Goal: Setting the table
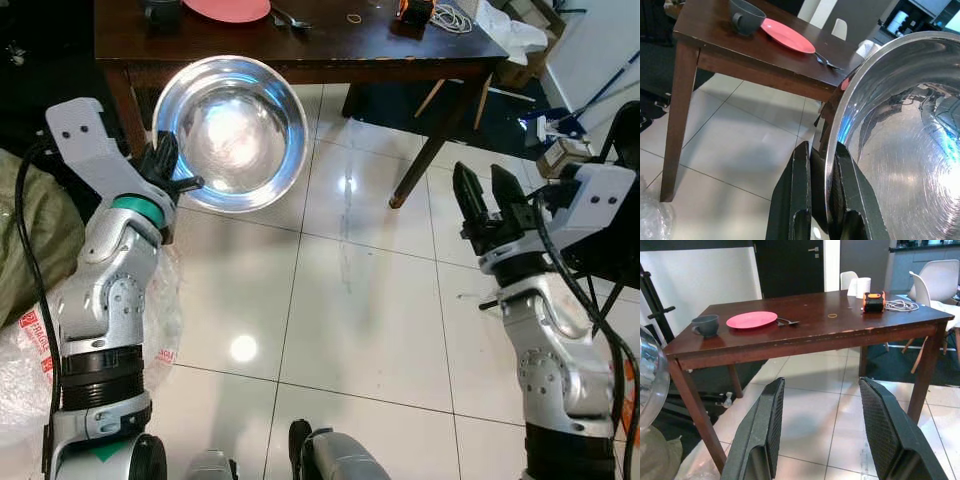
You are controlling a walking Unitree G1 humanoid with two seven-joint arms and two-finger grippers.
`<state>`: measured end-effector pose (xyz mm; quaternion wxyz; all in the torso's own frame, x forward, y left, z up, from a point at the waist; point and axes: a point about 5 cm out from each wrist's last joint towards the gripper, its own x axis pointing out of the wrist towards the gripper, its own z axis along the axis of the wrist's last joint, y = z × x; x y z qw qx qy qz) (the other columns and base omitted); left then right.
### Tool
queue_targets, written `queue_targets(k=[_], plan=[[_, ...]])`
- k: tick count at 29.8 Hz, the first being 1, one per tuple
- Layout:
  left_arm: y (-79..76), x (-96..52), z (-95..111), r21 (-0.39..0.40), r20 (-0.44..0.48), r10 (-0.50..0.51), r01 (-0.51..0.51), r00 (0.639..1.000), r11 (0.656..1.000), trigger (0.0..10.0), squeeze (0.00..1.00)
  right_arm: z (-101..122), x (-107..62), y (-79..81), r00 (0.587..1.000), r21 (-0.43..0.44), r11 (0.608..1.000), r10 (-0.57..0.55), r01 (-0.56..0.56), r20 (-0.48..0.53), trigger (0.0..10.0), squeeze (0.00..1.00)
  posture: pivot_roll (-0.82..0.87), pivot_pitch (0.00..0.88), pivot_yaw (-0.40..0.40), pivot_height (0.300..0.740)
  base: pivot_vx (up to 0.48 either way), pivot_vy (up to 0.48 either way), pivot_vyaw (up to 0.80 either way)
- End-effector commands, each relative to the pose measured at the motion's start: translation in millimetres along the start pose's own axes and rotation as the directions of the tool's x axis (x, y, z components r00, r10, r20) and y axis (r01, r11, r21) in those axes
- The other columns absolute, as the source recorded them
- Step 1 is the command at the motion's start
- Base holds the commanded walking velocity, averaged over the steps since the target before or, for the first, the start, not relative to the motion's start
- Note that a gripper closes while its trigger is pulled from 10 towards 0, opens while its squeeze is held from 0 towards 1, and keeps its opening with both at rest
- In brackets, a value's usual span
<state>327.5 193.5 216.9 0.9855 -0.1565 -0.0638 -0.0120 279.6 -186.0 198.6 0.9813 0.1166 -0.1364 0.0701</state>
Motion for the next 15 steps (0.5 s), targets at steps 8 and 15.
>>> queue_targets(k=[8, 15], plan=[[-31.2, 8.5, -0.2, 0.049, 0.03, -0.128, 0.127, 0.991, 0.991, 10.0, 0.0, -3.5, -5.5, -7.9, 0.999, 0.001, 0.999, -0.049, 0.049, -0.009, 10.0, 0.0, 0.08, 0.023, -0.065, 0.74, 0.291, 0.0, 0.0], [-37.8, 11.9, -0.3, 0.06, 0.028, -0.162, 0.16, 0.986, 0.985, 10.0, 0.0, -4.7, -4.0, -6.9, 0.999, 0.007, 0.999, -0.054, 0.054, 0.001, 10.0, 0.0, 0.09, 0.012, -0.049, 0.74, 0.29, 0.0, 0.0]])
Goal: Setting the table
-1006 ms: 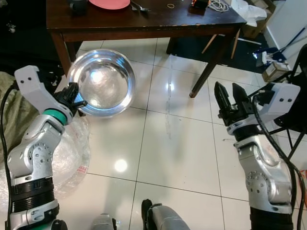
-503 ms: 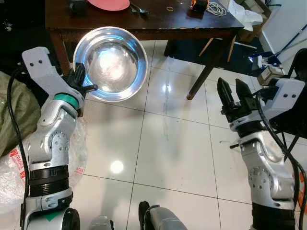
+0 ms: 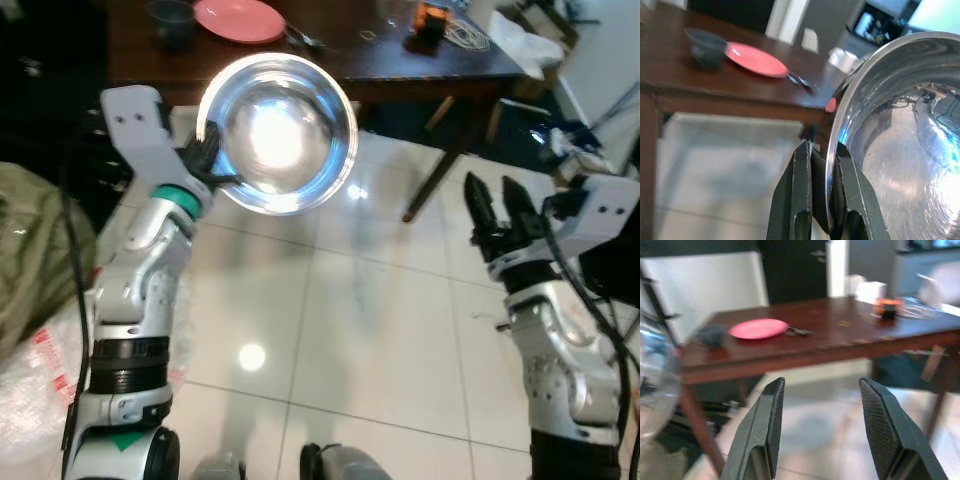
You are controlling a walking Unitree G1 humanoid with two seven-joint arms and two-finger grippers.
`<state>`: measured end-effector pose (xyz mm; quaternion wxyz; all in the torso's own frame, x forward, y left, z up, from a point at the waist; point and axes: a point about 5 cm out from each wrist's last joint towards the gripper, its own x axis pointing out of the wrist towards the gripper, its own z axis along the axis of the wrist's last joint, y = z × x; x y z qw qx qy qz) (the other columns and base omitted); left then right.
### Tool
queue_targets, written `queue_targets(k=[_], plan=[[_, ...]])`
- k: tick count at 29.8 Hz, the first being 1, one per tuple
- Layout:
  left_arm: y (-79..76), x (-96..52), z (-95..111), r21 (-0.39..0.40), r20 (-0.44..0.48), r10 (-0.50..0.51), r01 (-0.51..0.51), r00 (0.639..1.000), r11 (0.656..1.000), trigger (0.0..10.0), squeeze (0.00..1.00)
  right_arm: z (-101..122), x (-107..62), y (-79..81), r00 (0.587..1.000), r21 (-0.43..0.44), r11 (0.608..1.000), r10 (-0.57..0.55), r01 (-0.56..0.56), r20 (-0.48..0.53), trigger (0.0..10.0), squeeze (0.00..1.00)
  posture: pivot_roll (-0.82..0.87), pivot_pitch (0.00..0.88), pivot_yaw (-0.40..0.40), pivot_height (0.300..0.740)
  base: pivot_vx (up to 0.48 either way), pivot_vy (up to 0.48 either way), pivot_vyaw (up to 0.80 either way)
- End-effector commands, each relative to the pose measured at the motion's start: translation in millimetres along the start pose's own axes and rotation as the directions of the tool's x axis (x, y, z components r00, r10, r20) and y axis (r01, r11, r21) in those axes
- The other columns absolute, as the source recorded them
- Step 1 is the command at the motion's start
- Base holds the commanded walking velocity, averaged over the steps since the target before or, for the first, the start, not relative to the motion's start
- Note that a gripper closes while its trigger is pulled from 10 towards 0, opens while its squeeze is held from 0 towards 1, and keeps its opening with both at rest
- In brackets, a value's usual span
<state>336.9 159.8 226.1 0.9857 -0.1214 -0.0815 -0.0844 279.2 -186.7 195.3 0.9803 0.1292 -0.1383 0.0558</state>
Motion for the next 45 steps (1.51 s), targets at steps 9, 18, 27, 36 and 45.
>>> queue_targets(k=[9, 18, 27, 36, 45], plan=[[-10.1, 4.8, 1.5, 0.002, 0.019, -0.042, 0.042, 0.999, 0.999, 10.0, 0.0, -2.0, -2.0, -5.8, 1.0, -0.01, 0.999, -0.031, 0.031, 0.002, 10.0, 0.0, 0.09, 0.004, -0.028, 0.74, 0.289, 0.0, 0.0], [-18.3, 8.2, 1.0, 0.028, 0.022, -0.089, 0.088, 0.996, 0.996, 10.0, 0.0, -2.7, -1.5, -5.3, 0.999, -0.005, 0.999, -0.042, 0.043, 0.013, 10.0, 0.0, 0.09, 0.003, -0.01, 0.74, 0.156, -0.12, 0.0], [-25.7, 10.3, -0.3, 0.032, 0.014, -0.127, 0.127, 0.992, 0.991, 10.0, 0.0, -3.0, -2.6, -5.7, 0.998, -0.004, 0.999, -0.052, 0.052, 0.02, 10.0, 0.0, 0.08, 0.003, 0.001, 0.74, 0.0, -0.226, 0.0], [-39.8, 9.1, -4.4, 0.03, -0.008, -0.223, 0.223, 0.975, 0.974, 10.0, 0.0, -4.3, -3.7, -5.1, 0.998, -0.002, 0.998, -0.058, 0.058, 0.023, 10.0, 0.0, 0.08, 0.005, 0.007, 0.74, 0.0, 0.0, 0.0], [-42.3, 11.2, -6.2, 0.043, -0.016, -0.224, 0.224, 0.974, 0.974, 10.0, 0.0, -4.6, -4.9, -4.9, 0.998, -0.002, 0.998, -0.06, 0.06, 0.022, 10.0, 0.0, 0.08, 0.009, 0.009, 0.74, 0.055, 0.0, 0.0]])
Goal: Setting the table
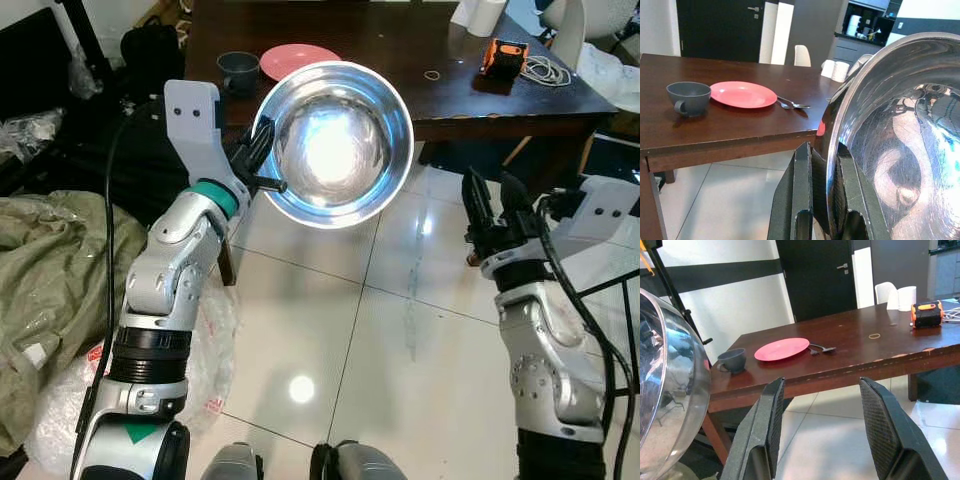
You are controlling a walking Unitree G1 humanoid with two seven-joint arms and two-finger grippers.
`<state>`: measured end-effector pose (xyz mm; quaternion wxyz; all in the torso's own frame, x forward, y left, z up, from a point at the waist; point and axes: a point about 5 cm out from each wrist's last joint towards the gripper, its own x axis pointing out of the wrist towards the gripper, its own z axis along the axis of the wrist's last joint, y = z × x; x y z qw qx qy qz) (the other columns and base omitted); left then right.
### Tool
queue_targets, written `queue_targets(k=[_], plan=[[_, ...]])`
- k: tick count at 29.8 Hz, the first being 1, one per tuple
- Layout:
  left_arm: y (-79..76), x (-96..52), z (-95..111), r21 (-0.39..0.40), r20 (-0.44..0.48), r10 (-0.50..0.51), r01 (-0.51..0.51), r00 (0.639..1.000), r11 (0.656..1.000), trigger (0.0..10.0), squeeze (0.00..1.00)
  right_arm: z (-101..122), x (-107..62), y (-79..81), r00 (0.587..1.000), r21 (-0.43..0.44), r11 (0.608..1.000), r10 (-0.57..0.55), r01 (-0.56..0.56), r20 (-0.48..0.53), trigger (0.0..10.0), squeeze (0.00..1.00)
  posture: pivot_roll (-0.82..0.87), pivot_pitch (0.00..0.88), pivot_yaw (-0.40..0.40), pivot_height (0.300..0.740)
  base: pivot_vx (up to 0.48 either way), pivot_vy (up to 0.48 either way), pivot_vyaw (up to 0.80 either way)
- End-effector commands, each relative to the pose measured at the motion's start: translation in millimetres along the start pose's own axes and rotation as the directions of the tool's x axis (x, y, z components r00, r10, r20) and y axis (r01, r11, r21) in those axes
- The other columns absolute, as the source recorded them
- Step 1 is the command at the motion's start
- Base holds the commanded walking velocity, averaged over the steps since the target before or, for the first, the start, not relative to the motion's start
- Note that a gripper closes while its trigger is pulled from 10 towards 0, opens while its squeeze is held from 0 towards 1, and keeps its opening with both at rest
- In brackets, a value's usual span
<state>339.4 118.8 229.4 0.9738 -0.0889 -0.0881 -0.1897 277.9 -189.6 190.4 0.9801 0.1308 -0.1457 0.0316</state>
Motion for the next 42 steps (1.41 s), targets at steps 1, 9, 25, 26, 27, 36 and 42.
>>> queue_targets(k=[1, 9, 25, 26, 27, 36, 42], plan=[[-0.9, 3.2, 1.3, 0.009, 0.007, 0.003, -0.003, 1.0, 1.0, 10.0, 0.0, -1.2, -2.5, -1.5, 1.0, 0.002, 1.0, -0.015, 0.015, 0.001, 10.0, 0.0, 0.08, 0.01, 0.009, 0.74, 0.274, 0.0, 0.0], [-1.6, 4.0, 1.4, 0.038, 0.017, -0.006, 0.005, 1.0, 0.999, 10.0, 0.0, -1.3, -3.1, -1.5, 1.0, 0.0, 1.0, -0.015, 0.015, -0.001, 10.0, 0.0, 0.07, 0.011, 0.006, 0.74, 0.339, -0.288, 0.0], [-4.1, 5.5, -0.6, 0.044, 0.013, -0.016, 0.015, 1.0, 0.999, 10.0, 0.0, -0.7, -4.4, -1.8, 1.0, -0.003, 1.0, -0.017, 0.017, -0.001, 10.0, 0.0, 0.07, 0.015, 0.006, 0.74, 0.352, -0.263, 0.0], [-4.1, 5.5, -0.6, 0.044, 0.013, -0.016, 0.015, 1.0, 0.999, 10.0, 0.0, -0.7, -4.4, -1.8, 1.0, -0.003, 1.0, -0.017, 0.017, -0.001, 10.0, 0.0, 0.07, 0.015, 0.006, 0.74, 0.439, 0.0, 0.0], [-4.2, 5.5, -0.7, 0.045, 0.013, -0.016, 0.015, 1.0, 0.999, 10.0, 0.0, -0.7, -4.6, -1.8, 1.0, -0.003, 1.0, -0.018, 0.018, -0.001, 10.0, 0.0, 0.07, 0.015, 0.007, 0.74, 0.442, 0.0, 0.0], [-4.4, 6.3, -1.0, 0.05, 0.015, -0.017, 0.016, 1.0, 0.999, 10.0, 0.0, -0.7, -5.0, -1.6, 1.0, -0.001, 1.0, -0.019, 0.019, -0.001, 10.0, 0.0, 0.07, 0.016, 0.007, 0.74, 0.451, 0.0, 0.0], [-4.6, 6.8, -1.3, 0.054, 0.016, -0.021, 0.02, 1.0, 0.998, 10.0, 0.0, -0.7, -4.8, -1.6, 1.0, -0.002, 1.0, -0.021, 0.021, -0.001, 10.0, 0.0, 0.06, 0.016, 0.007, 0.74, 0.453, 0.0, 0.0]])
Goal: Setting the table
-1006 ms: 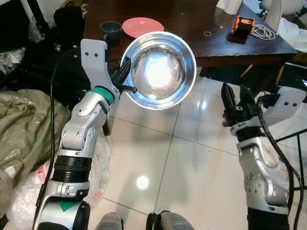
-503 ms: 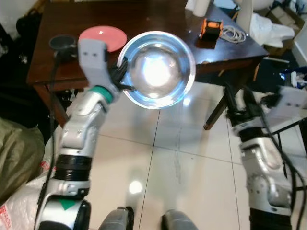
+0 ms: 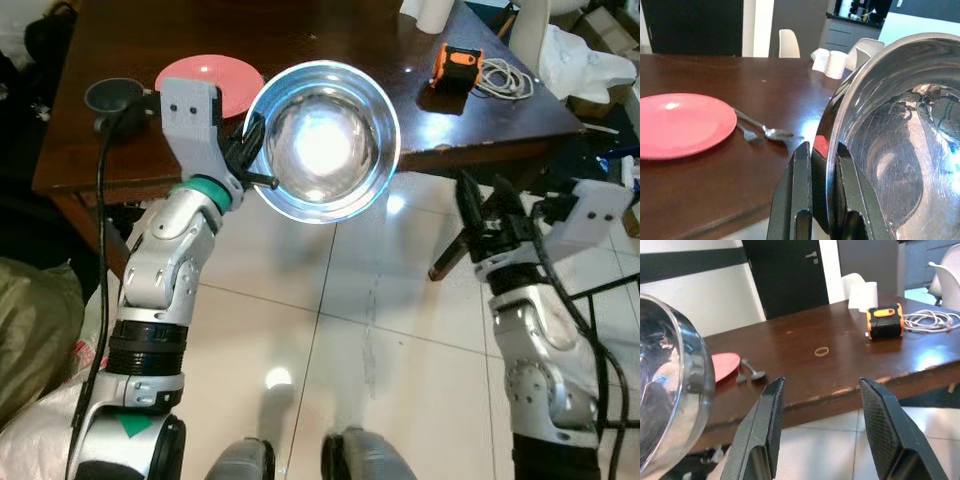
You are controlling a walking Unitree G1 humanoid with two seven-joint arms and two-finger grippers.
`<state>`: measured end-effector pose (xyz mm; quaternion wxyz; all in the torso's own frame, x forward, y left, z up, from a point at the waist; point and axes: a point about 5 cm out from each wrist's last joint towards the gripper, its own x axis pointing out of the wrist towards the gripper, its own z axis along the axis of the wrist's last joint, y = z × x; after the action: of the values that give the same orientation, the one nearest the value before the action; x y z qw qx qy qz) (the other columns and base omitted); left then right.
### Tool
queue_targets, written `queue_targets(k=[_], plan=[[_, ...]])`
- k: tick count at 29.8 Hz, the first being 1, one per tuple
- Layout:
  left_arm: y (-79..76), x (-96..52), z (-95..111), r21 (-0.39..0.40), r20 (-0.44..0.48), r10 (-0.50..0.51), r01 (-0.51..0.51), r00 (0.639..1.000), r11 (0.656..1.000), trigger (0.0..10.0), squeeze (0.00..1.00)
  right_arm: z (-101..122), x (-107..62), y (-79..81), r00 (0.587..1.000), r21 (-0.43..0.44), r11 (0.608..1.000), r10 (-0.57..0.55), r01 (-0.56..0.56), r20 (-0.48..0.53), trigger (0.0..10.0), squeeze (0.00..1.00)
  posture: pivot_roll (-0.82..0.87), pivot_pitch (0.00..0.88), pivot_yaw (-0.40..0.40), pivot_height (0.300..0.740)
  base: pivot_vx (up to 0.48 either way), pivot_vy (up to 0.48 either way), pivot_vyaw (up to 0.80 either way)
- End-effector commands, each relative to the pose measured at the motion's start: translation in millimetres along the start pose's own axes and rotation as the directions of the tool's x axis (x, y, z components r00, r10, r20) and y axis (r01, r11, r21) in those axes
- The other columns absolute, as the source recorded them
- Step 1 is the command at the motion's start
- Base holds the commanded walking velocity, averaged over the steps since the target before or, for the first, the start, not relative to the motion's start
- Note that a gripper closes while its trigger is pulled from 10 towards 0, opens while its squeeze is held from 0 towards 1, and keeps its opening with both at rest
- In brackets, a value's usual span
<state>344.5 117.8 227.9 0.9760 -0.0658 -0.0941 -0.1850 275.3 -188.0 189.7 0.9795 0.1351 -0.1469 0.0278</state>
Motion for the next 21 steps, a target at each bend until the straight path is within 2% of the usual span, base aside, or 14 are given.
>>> queue_targets(k=[1, 21], plan=[[-5.8, 2.0, 1.4, 0.006, 0.013, -0.025, 0.025, 1.0, 1.0, 10.0, 0.0, -0.3, -2.1, -3.3, 1.0, -0.01, 1.0, -0.013, 0.013, -0.005, 10.0, 0.0, 0.06, 0.016, 0.007, 0.74, 0.439, 0.0, 0.0], [-9.6, 3.7, 3.0, 0.007, 0.026, -0.042, 0.042, 0.999, 0.999, 10.0, 0.0, 1.2, -0.8, -2.5, 1.0, -0.011, 1.0, -0.007, 0.007, 0.002, 10.0, 0.0, 0.06, 0.008, 0.007, 0.74, 0.363, -0.309, 0.0]])
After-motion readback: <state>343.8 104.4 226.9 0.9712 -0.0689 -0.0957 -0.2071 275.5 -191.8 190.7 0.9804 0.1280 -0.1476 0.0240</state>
